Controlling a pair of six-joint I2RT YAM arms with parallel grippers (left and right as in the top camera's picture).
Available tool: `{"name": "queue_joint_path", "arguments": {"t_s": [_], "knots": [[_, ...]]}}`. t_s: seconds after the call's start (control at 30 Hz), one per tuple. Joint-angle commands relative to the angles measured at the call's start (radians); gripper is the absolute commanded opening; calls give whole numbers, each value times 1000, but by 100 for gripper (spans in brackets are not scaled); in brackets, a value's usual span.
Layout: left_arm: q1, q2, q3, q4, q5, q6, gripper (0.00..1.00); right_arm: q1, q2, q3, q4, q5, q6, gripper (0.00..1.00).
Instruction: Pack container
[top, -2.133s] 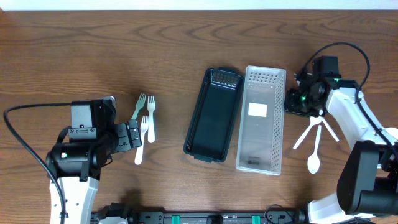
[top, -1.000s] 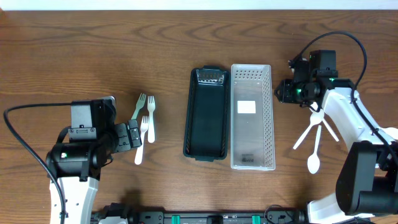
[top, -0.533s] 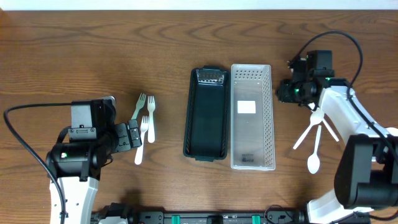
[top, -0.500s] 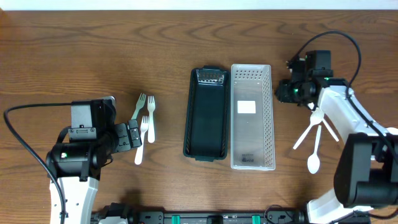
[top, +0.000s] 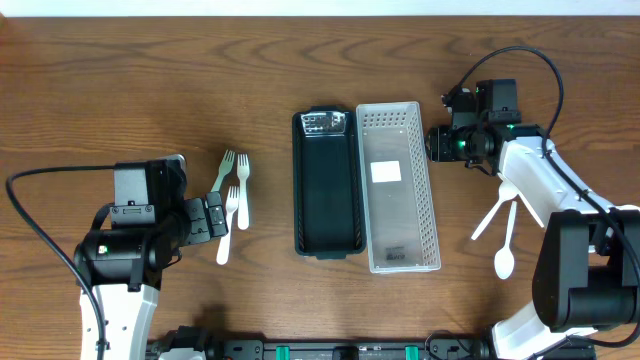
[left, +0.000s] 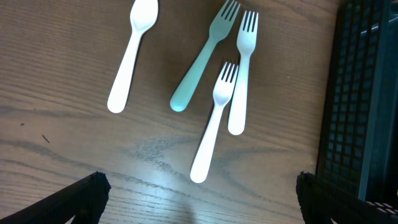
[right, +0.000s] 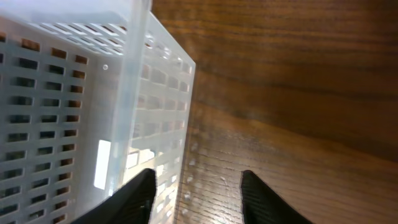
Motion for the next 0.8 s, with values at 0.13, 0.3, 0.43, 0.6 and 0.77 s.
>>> {"name": "queue_joint_path", "arguments": {"t_s": [0.13, 0.3, 0.43, 0.6, 0.77], "knots": [[2, 0, 21, -2, 3, -5, 98, -36, -47, 16, -90, 253, 146, 62], [2, 0, 21, -2, 3, -6, 98, -122, -224, 27, -228, 387, 226, 73], [2, 0, 21, -2, 3, -6, 98, -205, -366, 26, -425, 511, 412, 79], [2, 0, 21, -2, 3, -6, 98, -272, -394, 0, -506, 480, 455, 84], [2, 0, 21, -2, 3, -6, 98, -267, -314, -50, -466, 444, 455, 83]]}}
